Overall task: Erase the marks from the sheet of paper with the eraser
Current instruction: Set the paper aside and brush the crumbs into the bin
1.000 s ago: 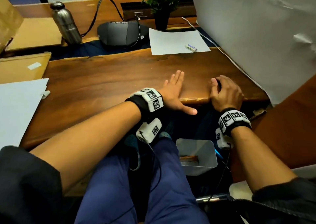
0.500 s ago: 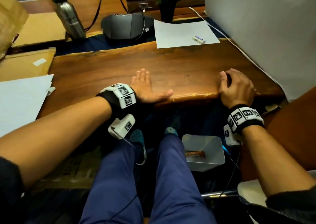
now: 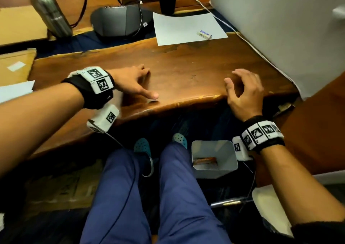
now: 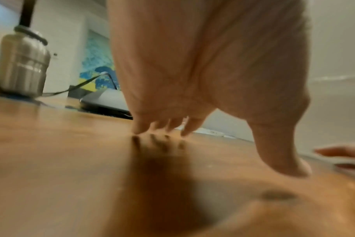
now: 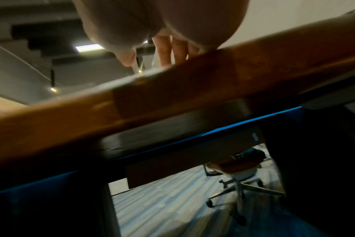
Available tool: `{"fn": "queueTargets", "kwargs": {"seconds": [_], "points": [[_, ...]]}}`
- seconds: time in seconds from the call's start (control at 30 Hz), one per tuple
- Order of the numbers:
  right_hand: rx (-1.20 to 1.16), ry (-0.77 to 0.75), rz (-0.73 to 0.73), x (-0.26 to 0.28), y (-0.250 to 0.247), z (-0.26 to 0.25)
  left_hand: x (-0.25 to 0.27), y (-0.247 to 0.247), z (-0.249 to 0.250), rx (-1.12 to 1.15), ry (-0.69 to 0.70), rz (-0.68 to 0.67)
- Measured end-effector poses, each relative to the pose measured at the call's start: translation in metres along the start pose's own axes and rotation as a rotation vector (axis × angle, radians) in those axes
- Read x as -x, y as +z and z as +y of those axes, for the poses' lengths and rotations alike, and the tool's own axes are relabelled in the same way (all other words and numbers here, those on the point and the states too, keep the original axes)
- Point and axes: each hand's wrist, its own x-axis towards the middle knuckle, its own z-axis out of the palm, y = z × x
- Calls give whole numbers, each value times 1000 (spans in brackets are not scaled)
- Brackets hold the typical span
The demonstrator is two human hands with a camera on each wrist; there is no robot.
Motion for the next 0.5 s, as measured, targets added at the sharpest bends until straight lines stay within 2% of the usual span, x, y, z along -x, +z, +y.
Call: {"fn": "queueTargets", "kwargs": {"seconds": [0.07,0.1,0.17,0.27,0.33,0.4,0.5], "points": [[-72,-167,32,25,-5,-21,-4,1,-2,-73,15,-32],[-99,-219,-22,39,-5,-28,-7,4,-1,-77,14,-41],[-131,-209,-284,64,2,-35,-11,5,-1,-87,1,-52],[2,6,-929,102,34,-10,-20,7,-3,-107,-4,-52],[178,157,-1264,132,62,19,-21,8,-5,-126,-6,-35],[347,228,-1443,164,86,49,-22,8,-7,-134,-16,-32],[508,229,-1533,202,106,80,-25,9,-6,-179,-30,-26]]}}
